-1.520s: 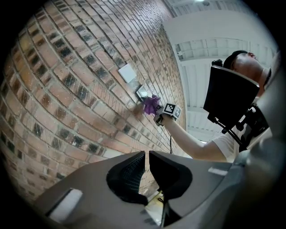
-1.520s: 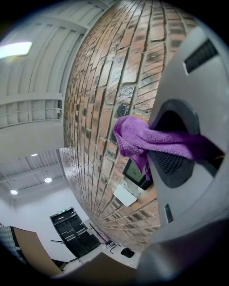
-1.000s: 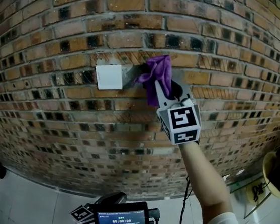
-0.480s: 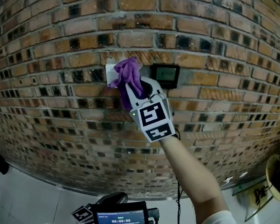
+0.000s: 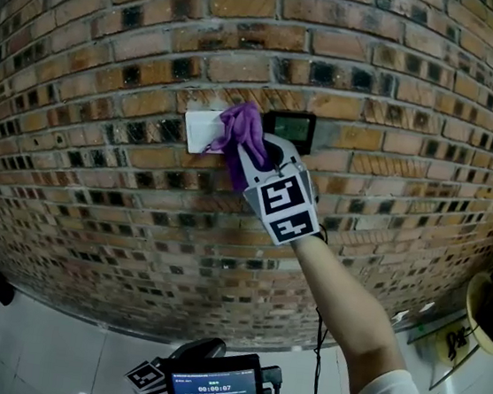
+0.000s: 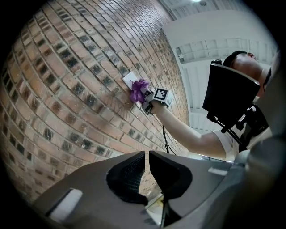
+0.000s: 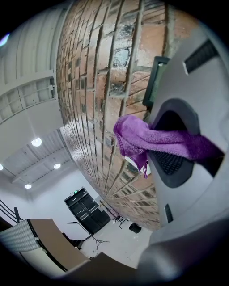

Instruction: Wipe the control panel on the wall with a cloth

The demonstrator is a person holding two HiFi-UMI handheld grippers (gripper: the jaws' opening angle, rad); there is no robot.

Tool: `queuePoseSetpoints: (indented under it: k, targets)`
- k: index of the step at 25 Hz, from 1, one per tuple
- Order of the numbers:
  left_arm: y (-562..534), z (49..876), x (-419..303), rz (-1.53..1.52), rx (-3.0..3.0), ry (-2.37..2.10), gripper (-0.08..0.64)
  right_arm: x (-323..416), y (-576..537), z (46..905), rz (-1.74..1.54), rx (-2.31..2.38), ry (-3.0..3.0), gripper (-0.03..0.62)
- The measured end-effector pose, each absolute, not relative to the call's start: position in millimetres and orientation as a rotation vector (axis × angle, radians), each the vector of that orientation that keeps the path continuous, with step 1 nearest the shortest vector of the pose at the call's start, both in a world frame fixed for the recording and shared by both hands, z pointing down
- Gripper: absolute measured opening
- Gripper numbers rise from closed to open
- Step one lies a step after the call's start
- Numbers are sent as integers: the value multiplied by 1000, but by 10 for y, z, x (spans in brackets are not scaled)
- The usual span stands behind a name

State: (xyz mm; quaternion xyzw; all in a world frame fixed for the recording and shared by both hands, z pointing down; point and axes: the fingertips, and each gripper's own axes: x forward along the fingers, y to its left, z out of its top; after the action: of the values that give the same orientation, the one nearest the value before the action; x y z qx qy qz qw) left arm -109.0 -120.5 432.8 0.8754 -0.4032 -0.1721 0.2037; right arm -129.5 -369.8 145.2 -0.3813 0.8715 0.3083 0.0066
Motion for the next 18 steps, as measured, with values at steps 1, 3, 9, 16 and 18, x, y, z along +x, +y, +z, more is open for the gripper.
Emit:
queuePoseSetpoints:
  k: [1, 3, 9, 16, 18]
  targets:
    - [-1209, 4327, -1075, -478, 2445, -1120, 32, -1256, -3706, 1443, 966, -1201, 2722, 80]
    - [-1216, 4326, -1040, -473, 2450, -1111, 32, -1178, -3720, 1433, 969, -1218, 2715, 80]
    - [-1242, 4324, -951, -464, 2458, -1083, 32, -928, -3763, 1405, 971, -1269, 2688, 80]
    - [-1271, 4317, -868, -454, 2469, -1062, 32, -724, -3769, 1381, 988, -1300, 2669, 80]
    - [-1286, 4314, -844, -454, 2473, -1052, 32, -686, -3782, 1385, 992, -1310, 2667, 81]
